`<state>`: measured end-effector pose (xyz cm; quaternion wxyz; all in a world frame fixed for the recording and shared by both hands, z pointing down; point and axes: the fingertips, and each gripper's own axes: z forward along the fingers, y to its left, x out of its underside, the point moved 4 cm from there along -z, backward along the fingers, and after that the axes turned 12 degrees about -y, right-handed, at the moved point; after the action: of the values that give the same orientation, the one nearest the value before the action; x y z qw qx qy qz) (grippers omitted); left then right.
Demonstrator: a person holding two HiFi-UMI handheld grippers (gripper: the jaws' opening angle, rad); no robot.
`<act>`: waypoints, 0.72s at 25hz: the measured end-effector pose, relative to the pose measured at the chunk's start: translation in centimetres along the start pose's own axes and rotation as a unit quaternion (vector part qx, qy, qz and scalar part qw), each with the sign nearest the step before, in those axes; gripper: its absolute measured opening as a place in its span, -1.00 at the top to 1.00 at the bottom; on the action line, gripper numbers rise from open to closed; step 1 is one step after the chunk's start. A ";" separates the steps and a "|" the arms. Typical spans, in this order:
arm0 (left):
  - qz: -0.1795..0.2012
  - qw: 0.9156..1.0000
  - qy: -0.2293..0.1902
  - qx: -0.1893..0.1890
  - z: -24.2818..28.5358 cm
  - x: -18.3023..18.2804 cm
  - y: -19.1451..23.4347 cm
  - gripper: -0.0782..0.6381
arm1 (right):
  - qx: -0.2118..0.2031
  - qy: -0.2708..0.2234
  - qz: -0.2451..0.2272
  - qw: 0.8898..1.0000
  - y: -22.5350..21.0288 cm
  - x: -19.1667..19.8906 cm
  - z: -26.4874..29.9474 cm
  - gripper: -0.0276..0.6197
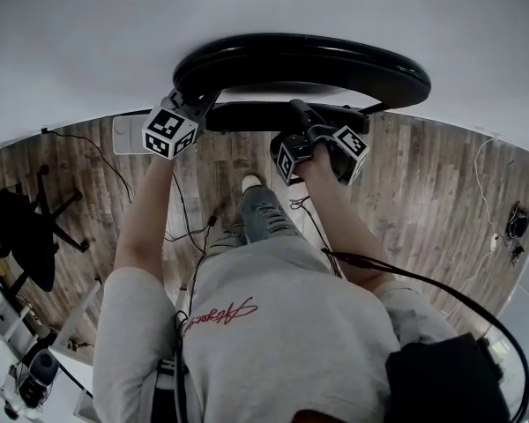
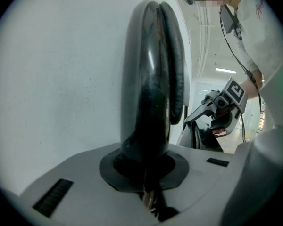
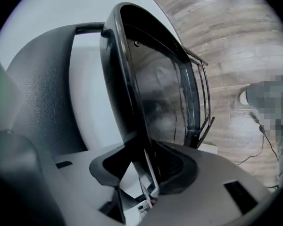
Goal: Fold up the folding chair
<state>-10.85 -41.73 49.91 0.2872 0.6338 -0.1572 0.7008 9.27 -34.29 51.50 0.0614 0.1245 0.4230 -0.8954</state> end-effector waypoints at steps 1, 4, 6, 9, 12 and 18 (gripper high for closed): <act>-0.006 1.000 -0.007 0.006 -0.1 -0.2 0.0 0.71 | -0.002 0.001 -0.001 1.000 0.1 0.0 0.0 0.41; -0.025 0.999 -0.022 0.035 -0.2 -0.4 -0.2 0.59 | -0.015 0.006 0.000 1.000 0.1 -0.1 0.4 0.41; -0.030 0.998 -0.019 0.055 -0.3 -0.3 -0.3 0.45 | -0.012 0.007 0.003 1.000 0.1 -0.1 0.7 0.41; -0.022 0.997 -0.004 0.075 -0.4 -0.5 -0.4 0.42 | -0.007 0.005 0.006 1.000 0.2 0.0 0.7 0.41; -0.061 0.994 0.000 0.092 -1.1 -0.1 -0.4 0.27 | -0.043 0.008 -0.015 0.999 0.0 -0.1 -0.1 0.40; -0.139 0.990 -0.017 0.015 -7.0 1.7 2.9 -0.14 | -0.145 0.034 -0.174 0.973 0.9 1.0 -1.6 0.40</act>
<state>-18.27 -39.54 51.00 0.3700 0.6658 -0.0621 0.6450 8.77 -33.66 49.55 -0.0926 0.0692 0.5652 -0.8168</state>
